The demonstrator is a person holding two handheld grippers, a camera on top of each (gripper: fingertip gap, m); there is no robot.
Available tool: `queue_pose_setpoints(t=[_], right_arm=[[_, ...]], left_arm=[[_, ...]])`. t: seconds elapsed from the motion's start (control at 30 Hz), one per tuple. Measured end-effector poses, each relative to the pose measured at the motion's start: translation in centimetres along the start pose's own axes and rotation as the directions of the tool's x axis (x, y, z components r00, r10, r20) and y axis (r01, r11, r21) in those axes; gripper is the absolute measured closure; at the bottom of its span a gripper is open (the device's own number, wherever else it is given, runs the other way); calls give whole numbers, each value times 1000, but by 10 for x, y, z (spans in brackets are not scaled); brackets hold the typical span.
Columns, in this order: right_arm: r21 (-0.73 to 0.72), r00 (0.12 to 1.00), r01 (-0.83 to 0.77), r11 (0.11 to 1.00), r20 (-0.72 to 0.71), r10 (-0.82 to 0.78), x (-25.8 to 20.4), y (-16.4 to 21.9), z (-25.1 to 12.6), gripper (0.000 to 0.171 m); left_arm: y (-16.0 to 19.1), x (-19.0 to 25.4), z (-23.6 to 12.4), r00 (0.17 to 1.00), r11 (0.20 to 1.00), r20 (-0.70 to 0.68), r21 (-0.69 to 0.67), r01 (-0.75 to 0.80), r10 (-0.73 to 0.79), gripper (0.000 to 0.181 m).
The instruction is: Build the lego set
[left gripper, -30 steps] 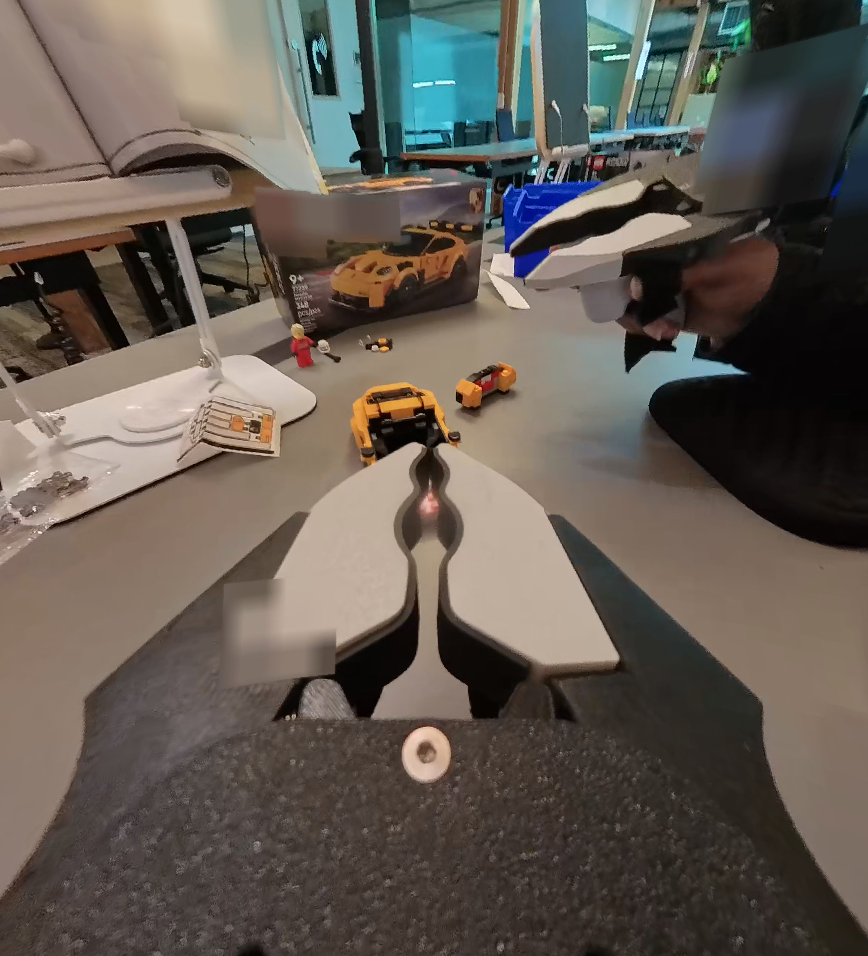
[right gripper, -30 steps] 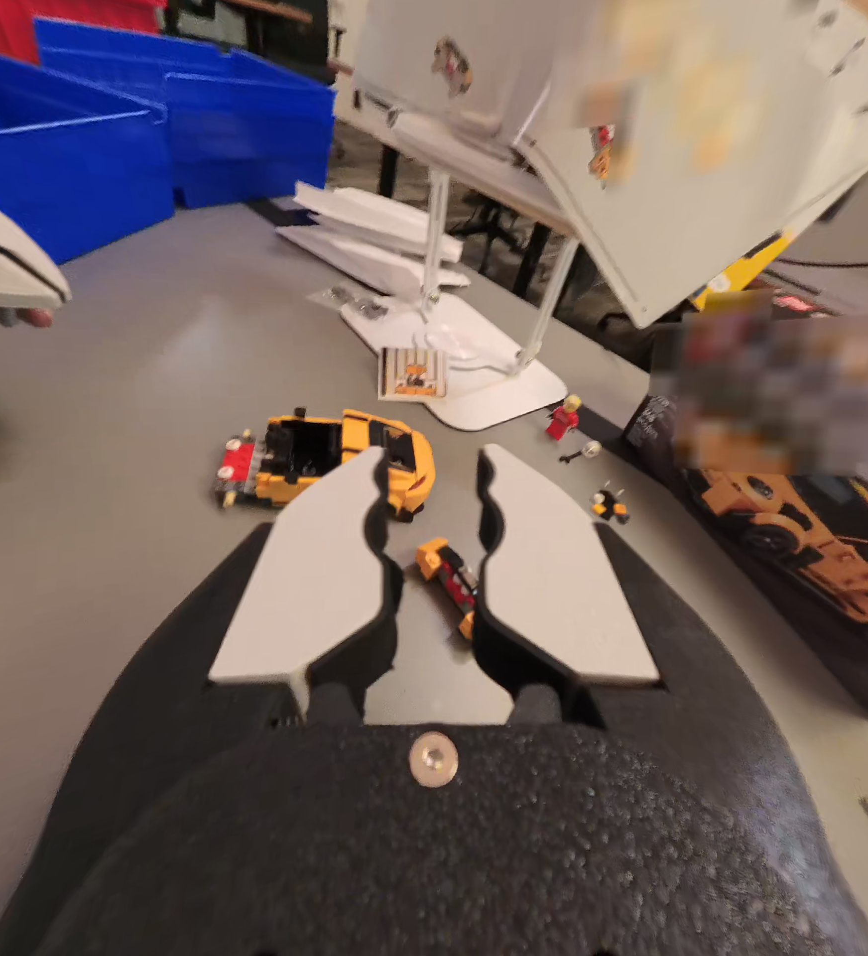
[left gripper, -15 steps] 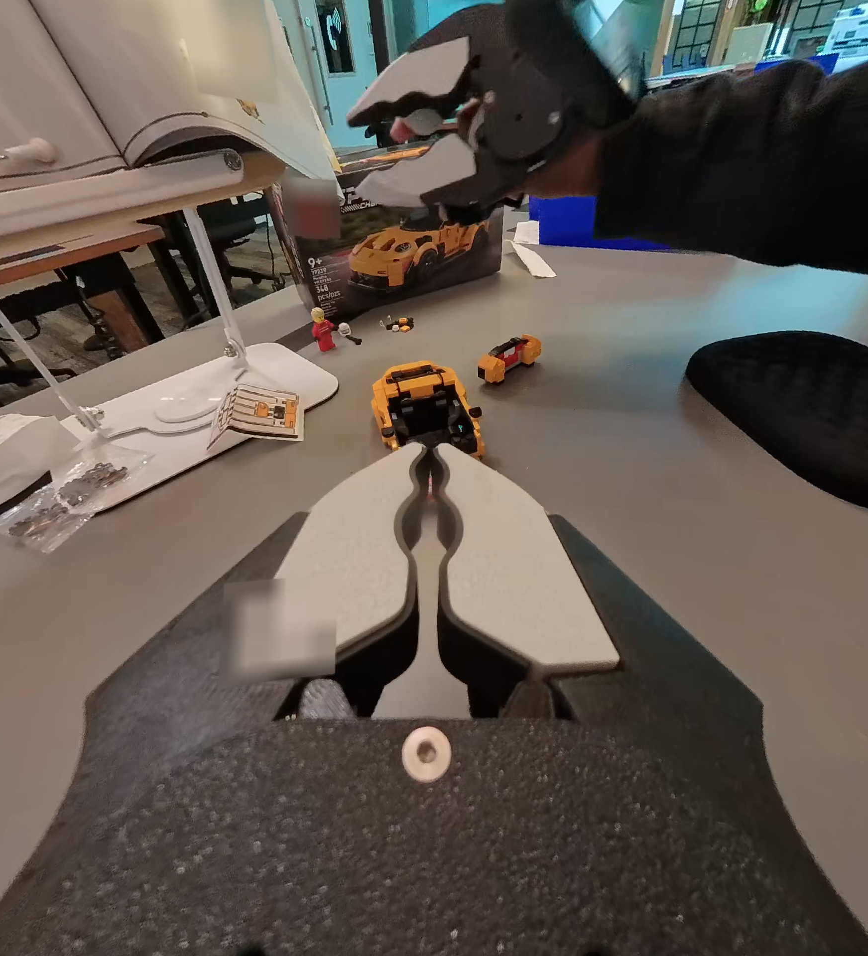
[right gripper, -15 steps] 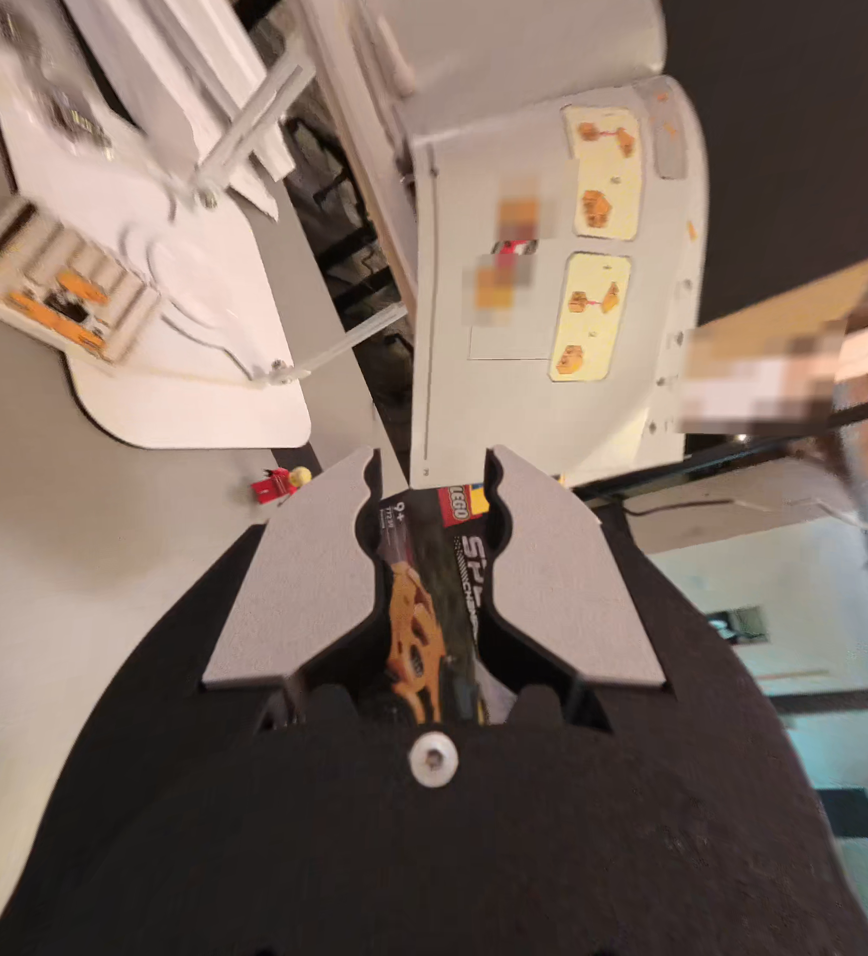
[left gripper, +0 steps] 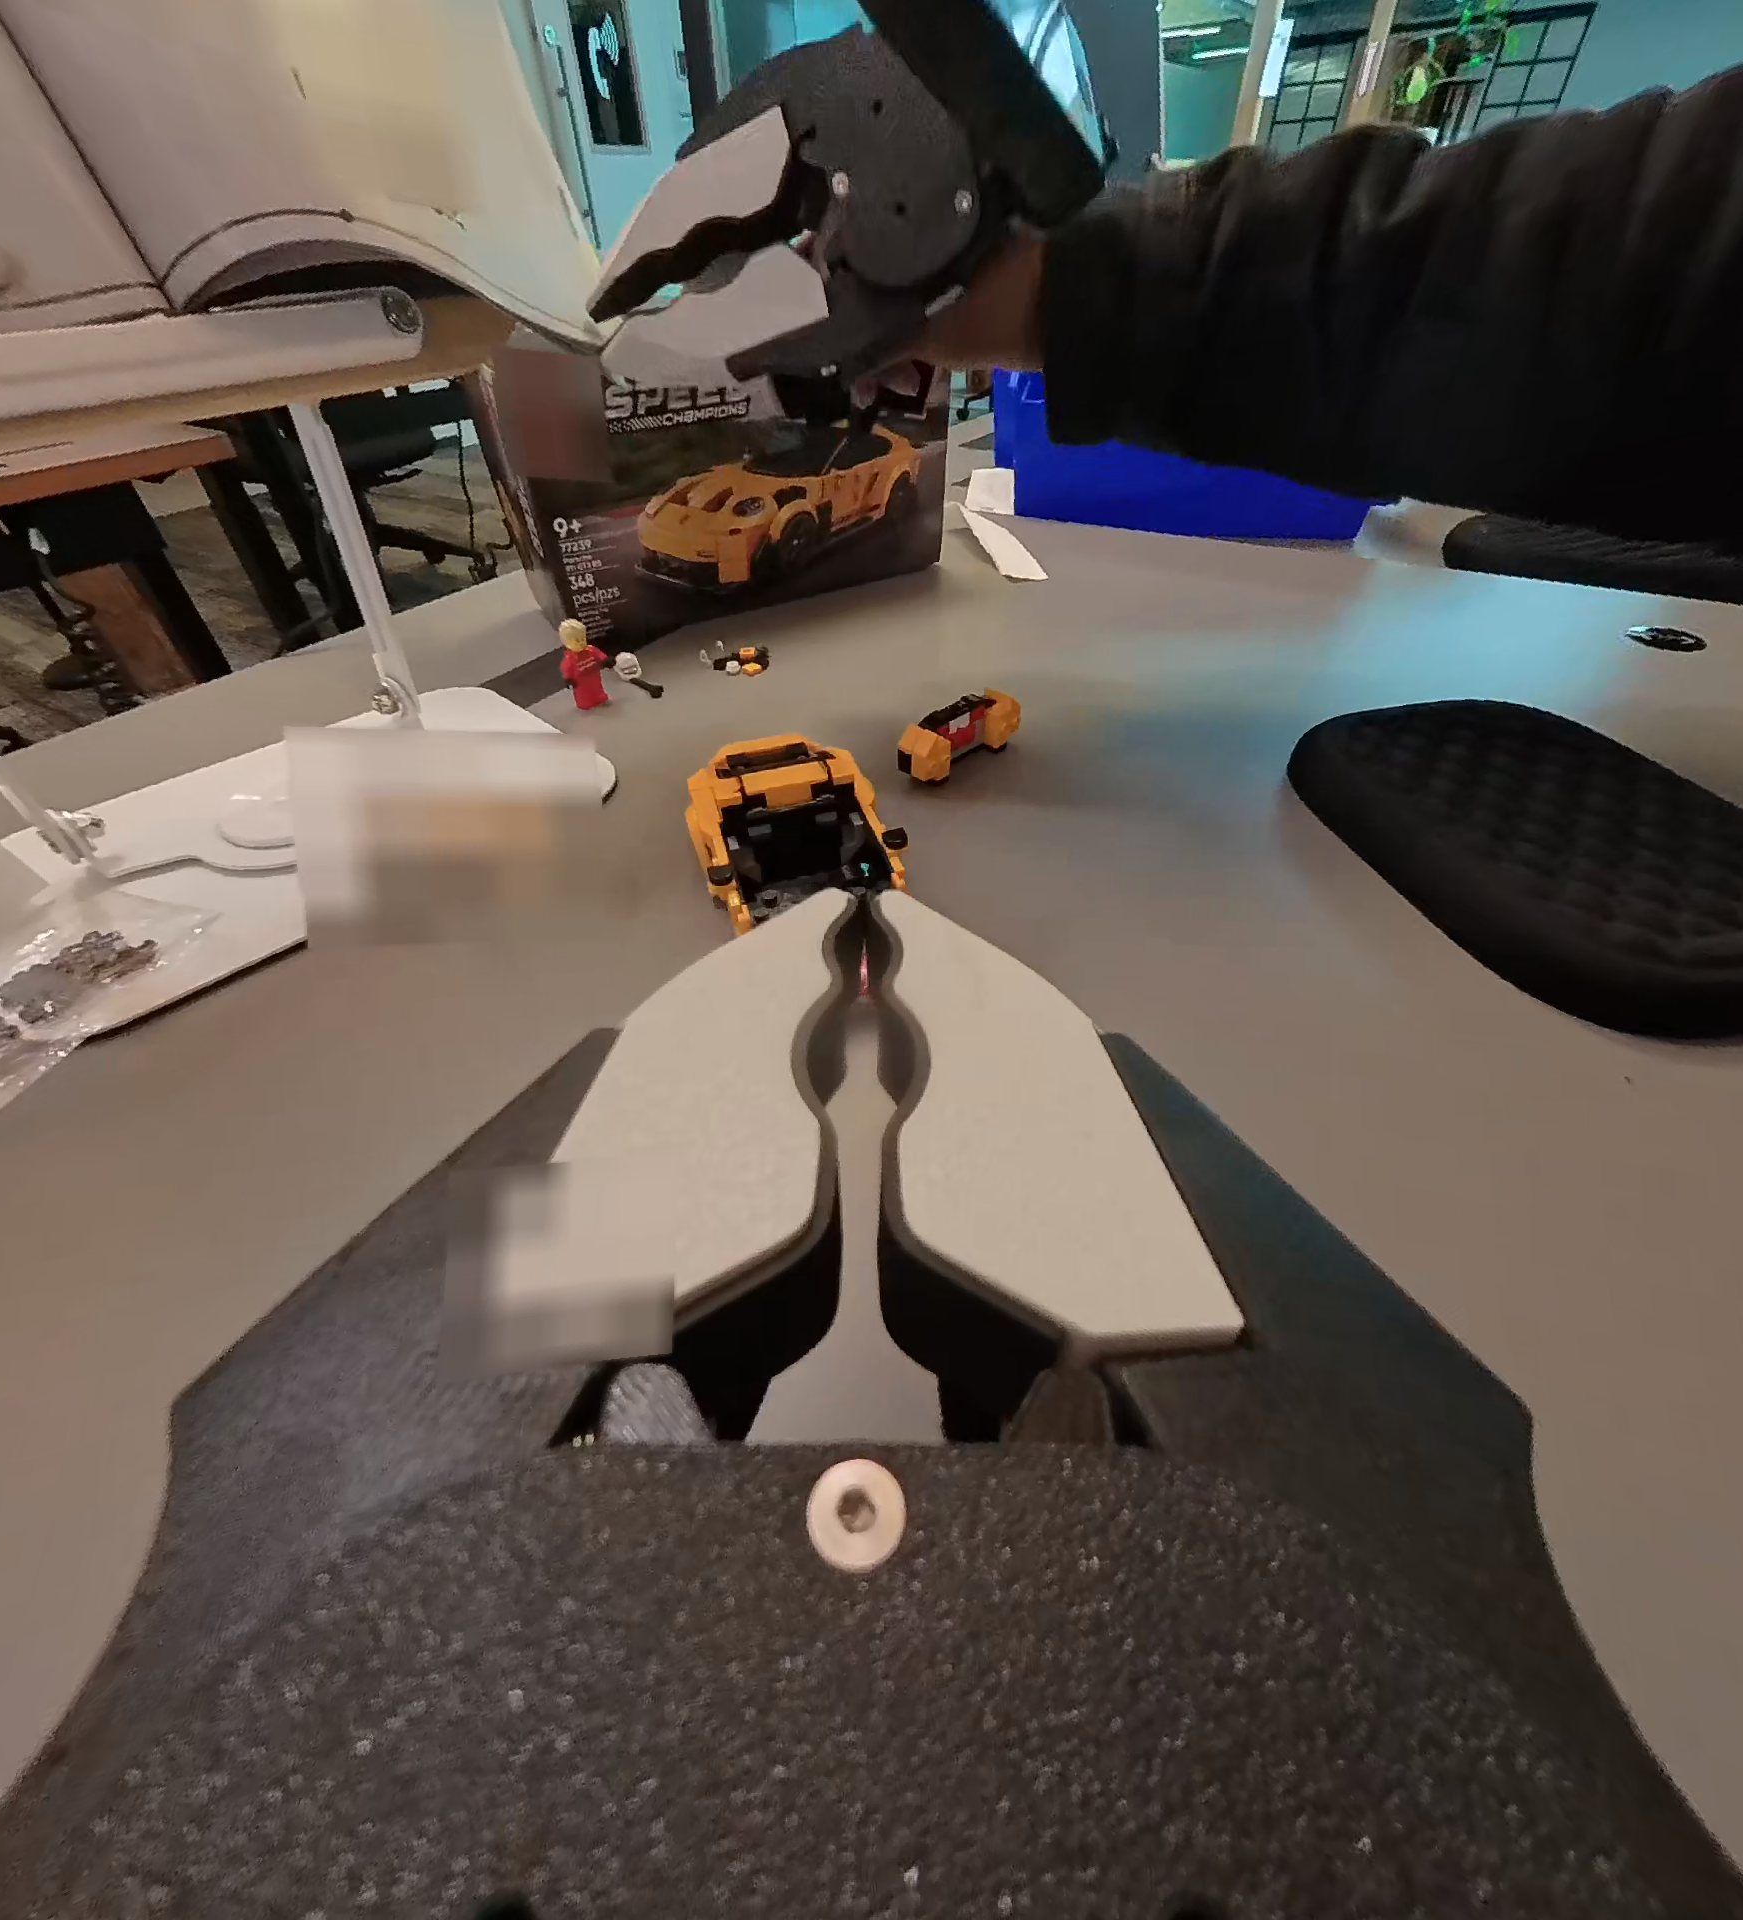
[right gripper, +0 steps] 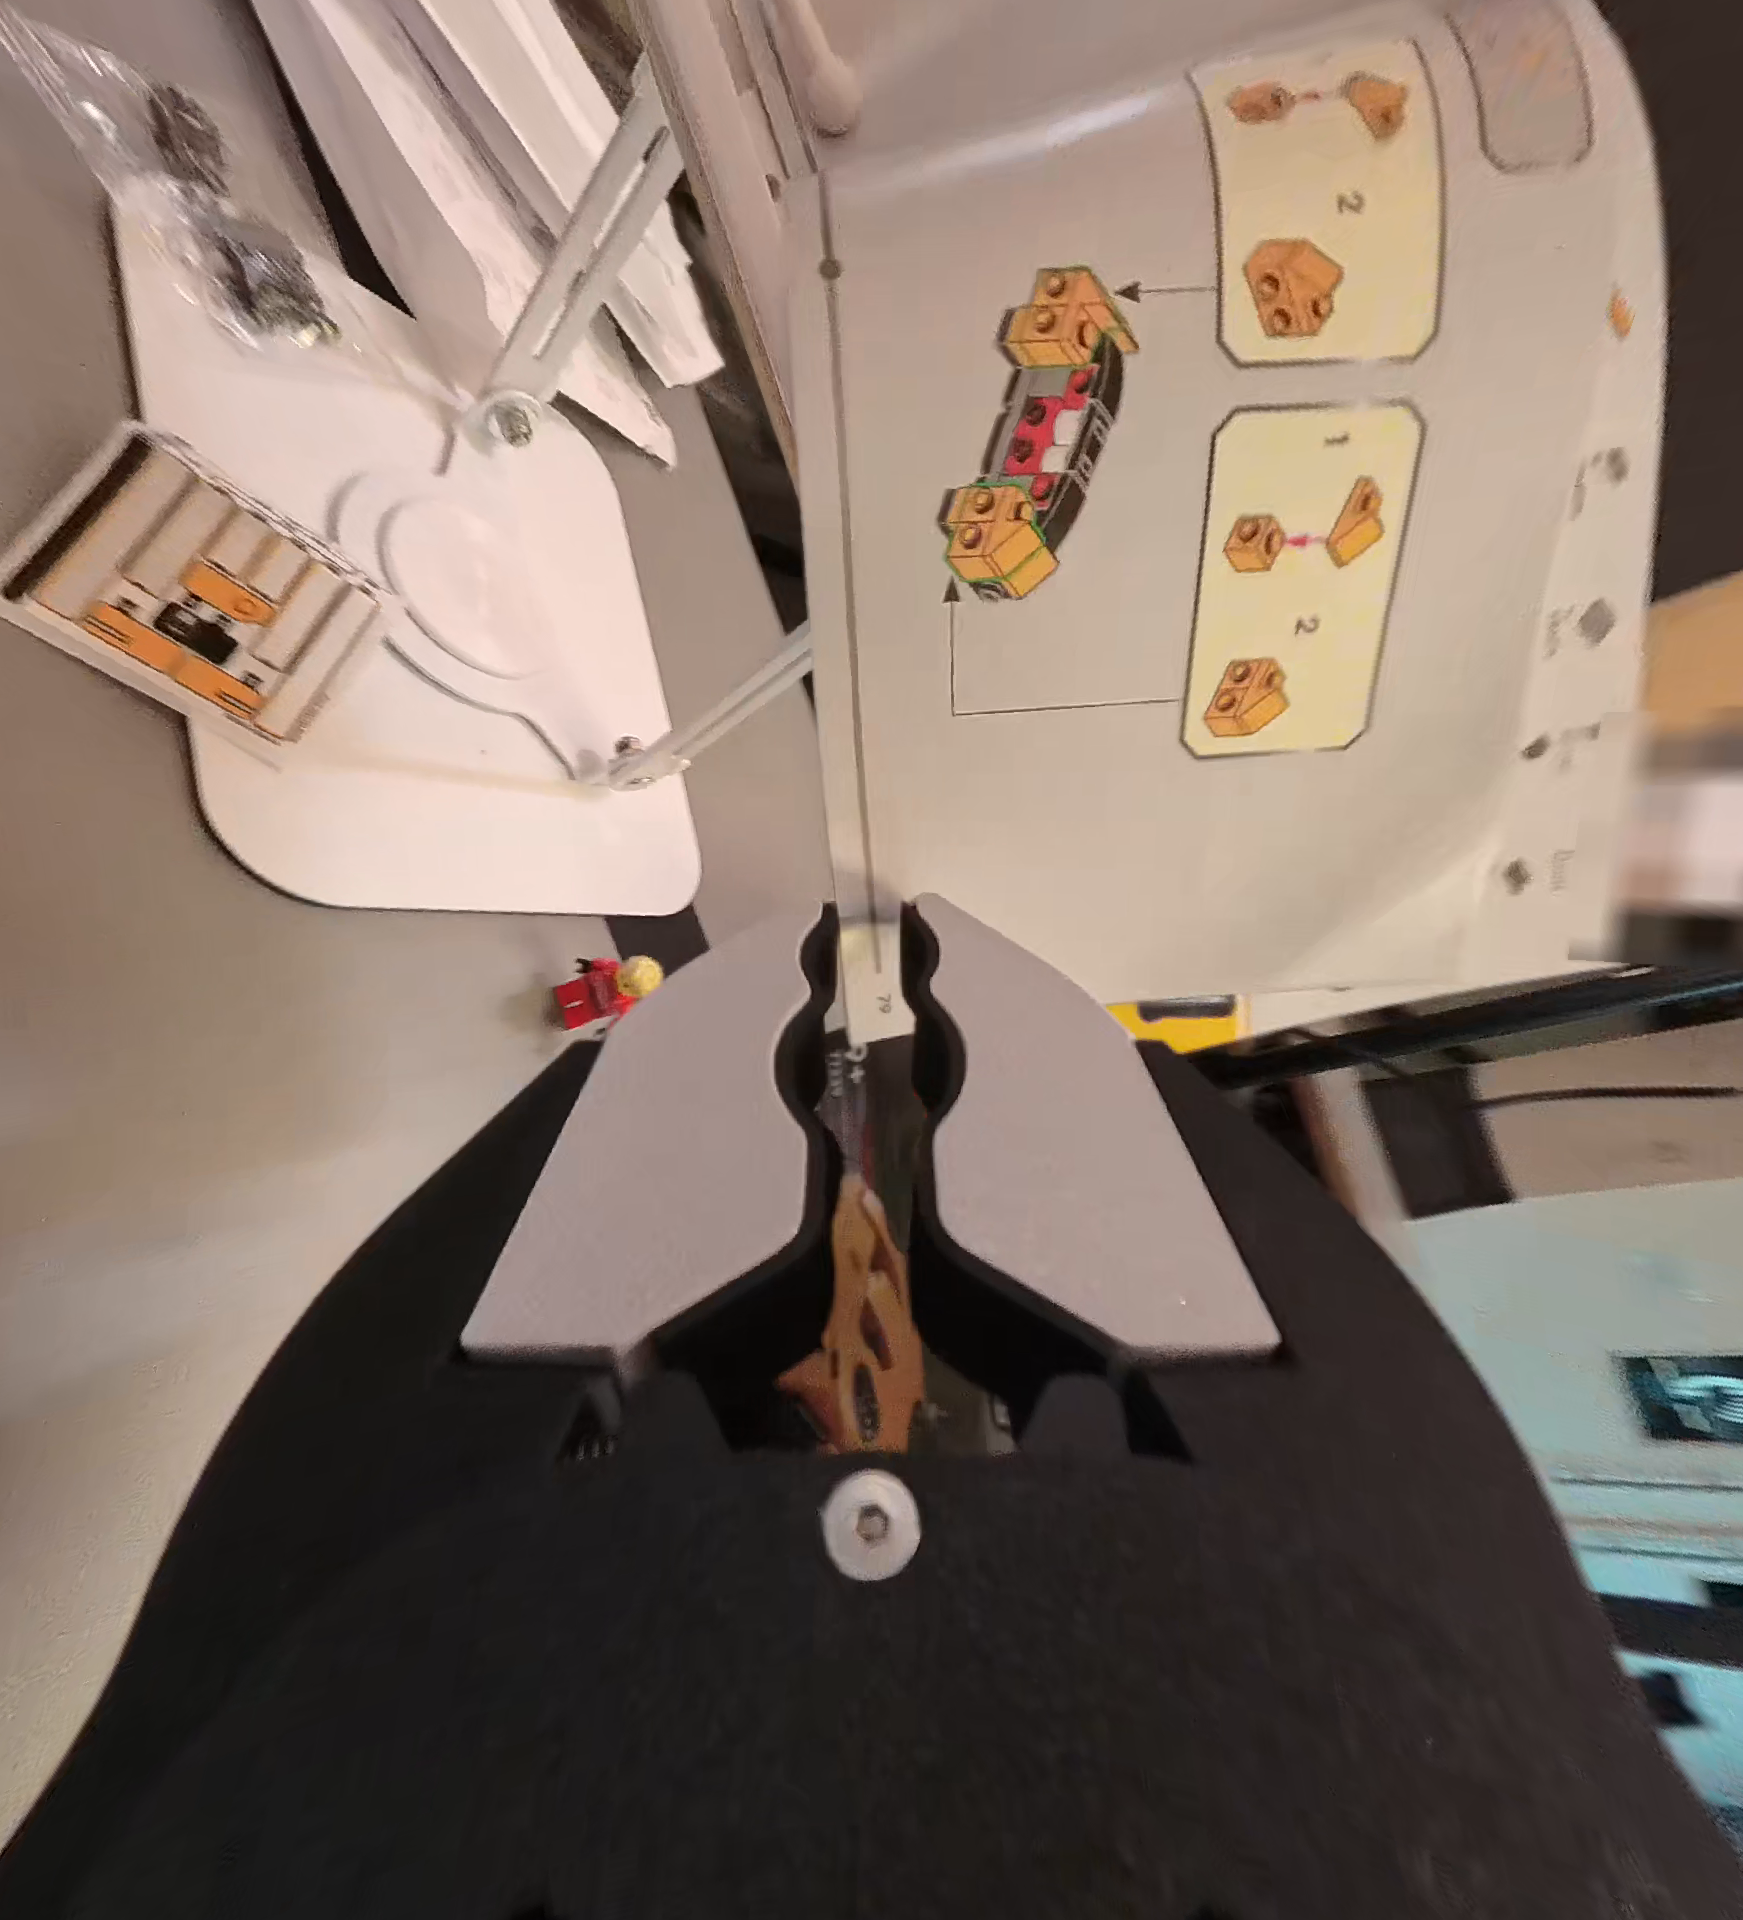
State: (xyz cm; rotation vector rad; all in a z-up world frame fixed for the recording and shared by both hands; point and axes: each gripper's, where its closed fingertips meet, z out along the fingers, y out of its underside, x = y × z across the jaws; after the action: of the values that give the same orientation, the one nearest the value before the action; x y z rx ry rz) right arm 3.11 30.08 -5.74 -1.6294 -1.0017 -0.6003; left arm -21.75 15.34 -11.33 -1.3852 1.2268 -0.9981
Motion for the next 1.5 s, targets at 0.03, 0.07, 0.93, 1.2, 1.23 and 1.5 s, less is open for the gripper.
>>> queue_pose_setpoints(t=[0.03, 0.07, 0.93, 1.2, 1.23, 1.5], right_arm=[[0, 999, -41, 999, 31, 41, 1, 1, -1, 160], [-3, 996, -76, 997, 50, 76, 4, 2, -2, 162], [-161, 631, -616, 771, 485, 606, 9, -5, -15, 168], [-181, 564, -663, 726, 518, 644, 12, -6, -14, 167], [-184, 556, -666, 723, 523, 646, 12, -6, -15, 167], [-204, 520, -680, 705, 543, 659, 9, -9, -16, 167]], left_arm=[[0, 1, 0, 1000, 1000, -5, -2, 2, -2, 181], [1, 2, 0, 1000, 1000, -10, -6, 2, -3, 181], [14, 8, 5, 999, 997, -47, -72, 9, -13, 181], [14, 9, 5, 998, 997, -57, -74, 11, -15, 181], [14, 9, 5, 998, 997, -58, -74, 11, -15, 181], [13, 11, 5, 998, 997, -67, -74, 10, -15, 181]])
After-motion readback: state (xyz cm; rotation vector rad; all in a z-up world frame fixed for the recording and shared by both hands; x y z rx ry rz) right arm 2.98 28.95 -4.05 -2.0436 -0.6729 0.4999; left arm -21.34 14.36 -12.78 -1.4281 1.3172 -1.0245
